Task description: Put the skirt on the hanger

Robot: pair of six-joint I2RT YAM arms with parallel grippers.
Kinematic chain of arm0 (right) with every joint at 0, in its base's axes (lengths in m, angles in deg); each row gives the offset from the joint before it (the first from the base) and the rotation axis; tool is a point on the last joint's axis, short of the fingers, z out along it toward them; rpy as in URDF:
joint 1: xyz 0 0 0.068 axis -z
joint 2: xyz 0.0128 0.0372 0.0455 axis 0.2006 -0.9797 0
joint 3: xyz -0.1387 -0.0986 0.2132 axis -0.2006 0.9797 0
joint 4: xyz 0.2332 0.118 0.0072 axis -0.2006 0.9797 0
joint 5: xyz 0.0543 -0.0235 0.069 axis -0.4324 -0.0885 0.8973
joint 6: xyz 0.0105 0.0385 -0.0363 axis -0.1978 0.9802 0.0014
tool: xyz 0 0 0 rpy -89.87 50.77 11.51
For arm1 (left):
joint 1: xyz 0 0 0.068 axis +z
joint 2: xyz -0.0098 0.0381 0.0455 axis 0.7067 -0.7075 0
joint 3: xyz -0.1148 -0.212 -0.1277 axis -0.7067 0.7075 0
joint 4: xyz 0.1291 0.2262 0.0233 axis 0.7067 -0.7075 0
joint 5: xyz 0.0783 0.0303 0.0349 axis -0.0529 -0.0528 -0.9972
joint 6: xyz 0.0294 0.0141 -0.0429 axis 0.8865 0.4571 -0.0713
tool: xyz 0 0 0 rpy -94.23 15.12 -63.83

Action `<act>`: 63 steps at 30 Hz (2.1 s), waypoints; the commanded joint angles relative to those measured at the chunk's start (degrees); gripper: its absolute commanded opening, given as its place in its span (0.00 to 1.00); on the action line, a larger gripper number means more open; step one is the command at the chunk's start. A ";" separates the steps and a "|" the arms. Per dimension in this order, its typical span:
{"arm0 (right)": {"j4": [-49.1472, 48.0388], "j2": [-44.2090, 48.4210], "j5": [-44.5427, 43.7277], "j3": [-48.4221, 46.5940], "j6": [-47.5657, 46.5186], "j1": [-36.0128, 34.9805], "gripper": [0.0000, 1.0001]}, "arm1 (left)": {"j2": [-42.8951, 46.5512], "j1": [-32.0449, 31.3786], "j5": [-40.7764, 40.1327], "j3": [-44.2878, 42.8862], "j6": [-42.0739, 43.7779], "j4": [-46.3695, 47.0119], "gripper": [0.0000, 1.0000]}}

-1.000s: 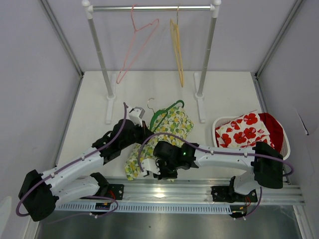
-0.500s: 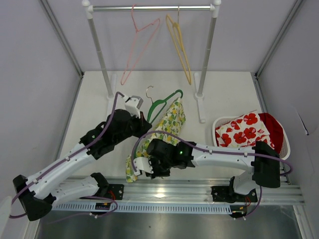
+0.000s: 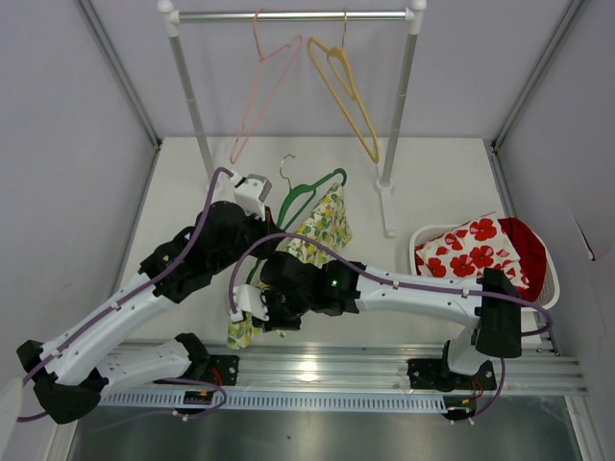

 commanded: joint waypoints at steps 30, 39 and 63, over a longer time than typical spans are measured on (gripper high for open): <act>9.96 9.80 24.91 -14.22 3.08 37.05 0.74 | 10.05 -0.37 4.51 -3.66 8.00 -2.71 0.00; 5.92 7.96 19.41 -17.61 7.71 40.65 0.72 | 9.78 -0.46 -1.28 -7.78 5.64 -10.07 0.00; 6.10 1.80 15.60 -32.05 14.23 49.09 0.71 | 4.69 0.50 -25.90 -19.39 -5.36 -27.86 0.00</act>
